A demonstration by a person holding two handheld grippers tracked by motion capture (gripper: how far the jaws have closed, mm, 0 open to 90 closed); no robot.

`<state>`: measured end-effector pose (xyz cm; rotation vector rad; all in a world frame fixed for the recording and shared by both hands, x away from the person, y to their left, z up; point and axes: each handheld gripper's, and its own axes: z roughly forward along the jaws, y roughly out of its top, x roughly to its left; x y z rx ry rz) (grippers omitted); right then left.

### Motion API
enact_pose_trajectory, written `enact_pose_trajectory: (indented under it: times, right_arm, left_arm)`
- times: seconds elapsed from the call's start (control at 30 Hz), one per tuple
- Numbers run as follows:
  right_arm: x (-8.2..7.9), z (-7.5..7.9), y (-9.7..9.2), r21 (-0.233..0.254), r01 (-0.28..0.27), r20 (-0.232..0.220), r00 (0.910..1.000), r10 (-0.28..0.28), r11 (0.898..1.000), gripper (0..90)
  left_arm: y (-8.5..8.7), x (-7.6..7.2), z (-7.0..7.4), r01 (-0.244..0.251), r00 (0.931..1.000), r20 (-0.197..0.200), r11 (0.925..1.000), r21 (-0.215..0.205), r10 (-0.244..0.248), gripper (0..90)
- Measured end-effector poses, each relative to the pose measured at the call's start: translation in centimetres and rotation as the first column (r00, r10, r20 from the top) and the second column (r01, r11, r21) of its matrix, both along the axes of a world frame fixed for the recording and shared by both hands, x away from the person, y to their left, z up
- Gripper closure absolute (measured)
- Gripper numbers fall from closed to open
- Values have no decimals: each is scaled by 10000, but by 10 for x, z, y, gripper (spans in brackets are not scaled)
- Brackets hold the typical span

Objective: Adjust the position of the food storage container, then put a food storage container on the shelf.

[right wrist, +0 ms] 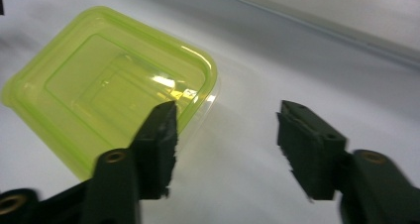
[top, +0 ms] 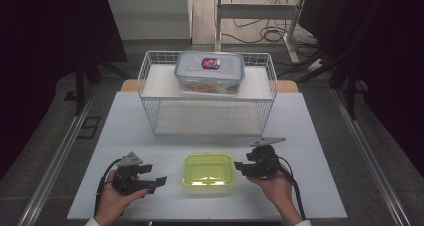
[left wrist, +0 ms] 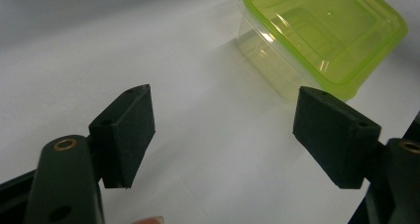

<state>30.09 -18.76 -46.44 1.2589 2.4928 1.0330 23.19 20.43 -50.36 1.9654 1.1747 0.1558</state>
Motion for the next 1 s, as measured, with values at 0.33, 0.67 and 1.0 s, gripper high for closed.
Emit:
enact_pose_trajectory:
  times: [0.33,0.67,1.0]
  right_arm:
    - [-19,0,-15,848,-13,-192,9998,29,9964,176]
    - [-23,-2,-21,1184,98,-272,9996,-66,9929,177]
    - [-18,-2,-21,1657,129,-594,9982,-30,9861,254]
  left_arm:
    - [1,5,1,-868,9956,-355,9961,-134,863,200]
    - [-11,6,5,-628,9970,-489,9963,-591,599,193]
    - [-27,16,8,-458,9952,-910,9922,-1156,353,205]
